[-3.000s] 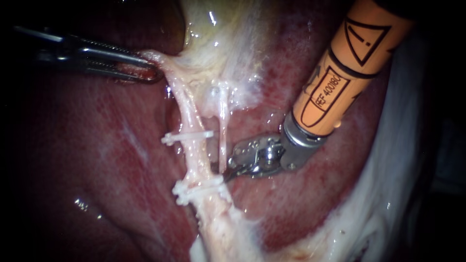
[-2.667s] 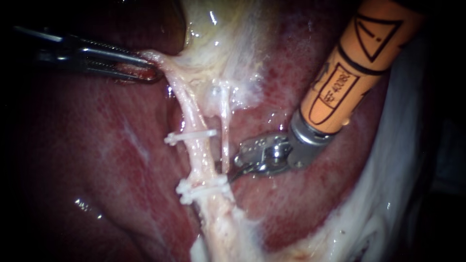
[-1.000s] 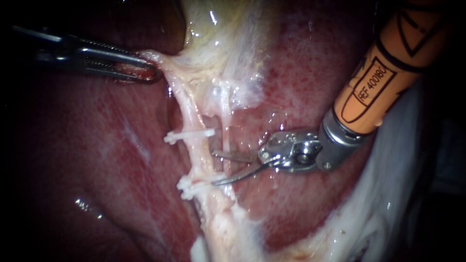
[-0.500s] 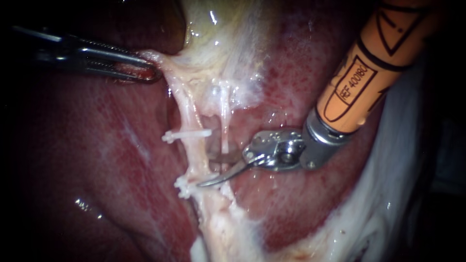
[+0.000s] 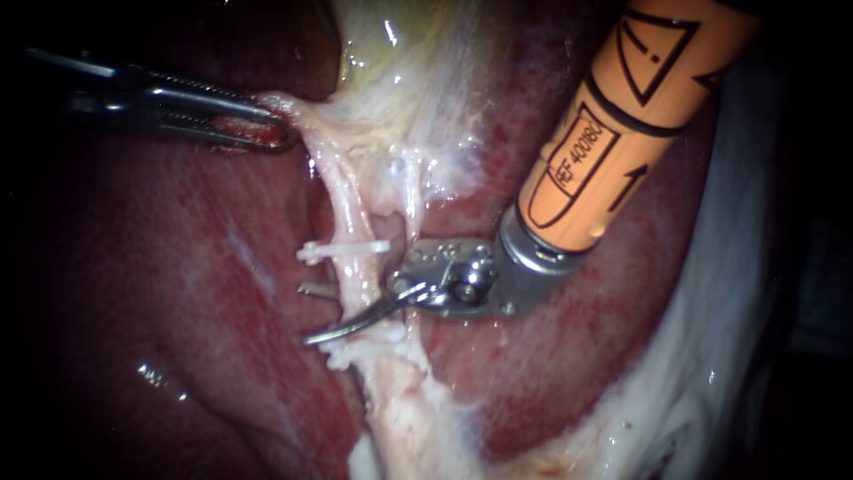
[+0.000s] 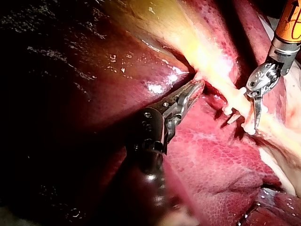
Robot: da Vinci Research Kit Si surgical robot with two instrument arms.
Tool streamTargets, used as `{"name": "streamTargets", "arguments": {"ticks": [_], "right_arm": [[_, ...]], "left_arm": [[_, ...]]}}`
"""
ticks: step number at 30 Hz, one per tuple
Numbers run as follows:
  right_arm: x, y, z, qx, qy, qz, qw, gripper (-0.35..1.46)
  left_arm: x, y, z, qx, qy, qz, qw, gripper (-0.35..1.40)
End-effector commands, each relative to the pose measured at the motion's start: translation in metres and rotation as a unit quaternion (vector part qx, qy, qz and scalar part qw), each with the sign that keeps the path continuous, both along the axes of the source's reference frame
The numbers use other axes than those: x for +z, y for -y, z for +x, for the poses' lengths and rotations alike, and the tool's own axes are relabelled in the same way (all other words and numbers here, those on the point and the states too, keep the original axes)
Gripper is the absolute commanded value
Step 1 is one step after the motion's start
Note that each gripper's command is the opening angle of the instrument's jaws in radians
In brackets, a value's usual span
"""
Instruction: Go to the cutting position left tube
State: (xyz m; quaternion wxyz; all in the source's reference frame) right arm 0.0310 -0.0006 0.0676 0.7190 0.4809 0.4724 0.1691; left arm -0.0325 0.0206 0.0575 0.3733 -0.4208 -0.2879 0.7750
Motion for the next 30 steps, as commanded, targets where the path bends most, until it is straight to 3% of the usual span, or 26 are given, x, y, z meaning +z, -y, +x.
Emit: {"name": "streamTargets", "arguments": {"ticks": [1, 19, 30], "right_arm": [[-0.0001, 0.0, 0.0001, 0.002, -0.002, 0.001, 1.0, 1.4], [-0.005, -0.0007, 0.0018, 0.016, -0.032, 0.026, 0.999, 1.4], [-0.0051, -0.0006, 0.0018, 0.015, -0.034, 0.027, 0.9989, 1.38]], "left_arm": [[0.0, 0.0, 0.0, 0.0, -0.001, 0.0, 1.0, -0.35], [0.0002, 0.0, 0.0, -0.001, -0.001, -0.001, 1.0, -0.35], [0.0002, 0.0, -0.0001, -0.001, -0.001, -0.001, 1.0, -0.35]]}}
